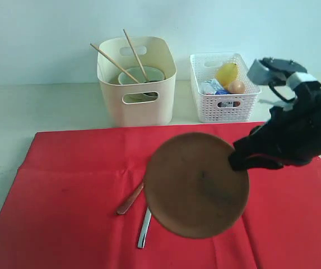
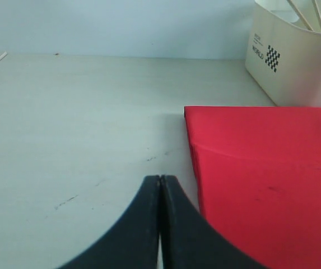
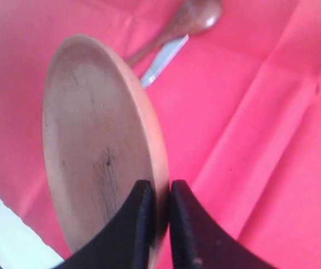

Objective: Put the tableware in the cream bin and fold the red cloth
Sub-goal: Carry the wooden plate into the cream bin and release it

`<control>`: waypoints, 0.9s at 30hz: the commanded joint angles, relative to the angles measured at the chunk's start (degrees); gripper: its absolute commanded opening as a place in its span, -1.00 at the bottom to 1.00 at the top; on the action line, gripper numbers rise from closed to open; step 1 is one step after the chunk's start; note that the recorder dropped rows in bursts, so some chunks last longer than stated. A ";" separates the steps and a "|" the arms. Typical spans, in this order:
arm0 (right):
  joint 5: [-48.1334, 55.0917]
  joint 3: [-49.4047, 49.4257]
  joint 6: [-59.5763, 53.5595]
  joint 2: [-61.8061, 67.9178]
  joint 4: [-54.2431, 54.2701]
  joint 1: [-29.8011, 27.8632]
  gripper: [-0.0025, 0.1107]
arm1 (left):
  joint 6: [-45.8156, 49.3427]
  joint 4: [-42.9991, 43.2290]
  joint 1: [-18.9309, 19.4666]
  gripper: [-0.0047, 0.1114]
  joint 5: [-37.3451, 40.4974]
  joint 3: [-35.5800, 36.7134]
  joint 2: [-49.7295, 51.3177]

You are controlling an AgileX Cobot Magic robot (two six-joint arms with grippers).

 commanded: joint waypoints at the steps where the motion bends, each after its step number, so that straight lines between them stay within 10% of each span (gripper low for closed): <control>1: 1.41 -6.34 3.42 -1.08 -0.23 -0.17 -0.96 | 0.21 0.00 -0.03 -0.92 -0.74 0.17 -0.38; 27: -10.61 -59.25 18.14 34.11 -15.38 -0.17 -0.96 | 0.21 0.00 -0.03 -0.92 -0.74 0.17 -0.38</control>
